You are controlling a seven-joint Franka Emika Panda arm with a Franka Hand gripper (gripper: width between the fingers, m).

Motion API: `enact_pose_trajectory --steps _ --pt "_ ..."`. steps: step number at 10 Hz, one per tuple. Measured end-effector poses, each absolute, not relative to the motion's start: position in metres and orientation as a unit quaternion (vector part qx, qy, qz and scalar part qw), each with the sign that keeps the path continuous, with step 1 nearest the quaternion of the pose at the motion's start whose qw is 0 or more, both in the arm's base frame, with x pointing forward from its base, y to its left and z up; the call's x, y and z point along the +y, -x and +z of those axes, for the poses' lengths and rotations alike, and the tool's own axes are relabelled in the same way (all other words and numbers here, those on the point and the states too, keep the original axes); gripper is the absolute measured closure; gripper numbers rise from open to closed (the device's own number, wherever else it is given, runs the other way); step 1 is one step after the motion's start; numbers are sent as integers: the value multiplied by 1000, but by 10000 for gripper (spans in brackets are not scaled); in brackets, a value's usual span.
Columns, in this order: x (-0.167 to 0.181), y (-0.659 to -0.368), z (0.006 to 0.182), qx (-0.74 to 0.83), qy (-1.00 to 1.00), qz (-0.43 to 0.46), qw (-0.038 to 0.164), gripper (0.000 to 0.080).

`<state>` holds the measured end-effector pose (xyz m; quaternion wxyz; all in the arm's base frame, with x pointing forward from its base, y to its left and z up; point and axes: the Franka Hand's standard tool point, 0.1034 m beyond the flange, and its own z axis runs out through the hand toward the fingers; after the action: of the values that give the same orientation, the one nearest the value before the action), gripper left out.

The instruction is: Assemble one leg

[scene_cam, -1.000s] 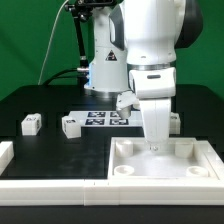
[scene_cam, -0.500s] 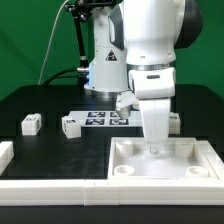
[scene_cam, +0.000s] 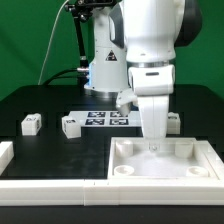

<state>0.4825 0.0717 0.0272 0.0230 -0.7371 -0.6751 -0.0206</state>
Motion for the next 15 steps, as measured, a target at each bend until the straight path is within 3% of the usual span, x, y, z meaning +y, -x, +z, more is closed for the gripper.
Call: enact_pose_trajectory --steps 3,8,15 --pt "78 -463 51 -650 759 -22 15 150" --pt "78 -463 48 -553 833 -19 20 150" --pt "104 -428 37 -132 991 13 37 150"
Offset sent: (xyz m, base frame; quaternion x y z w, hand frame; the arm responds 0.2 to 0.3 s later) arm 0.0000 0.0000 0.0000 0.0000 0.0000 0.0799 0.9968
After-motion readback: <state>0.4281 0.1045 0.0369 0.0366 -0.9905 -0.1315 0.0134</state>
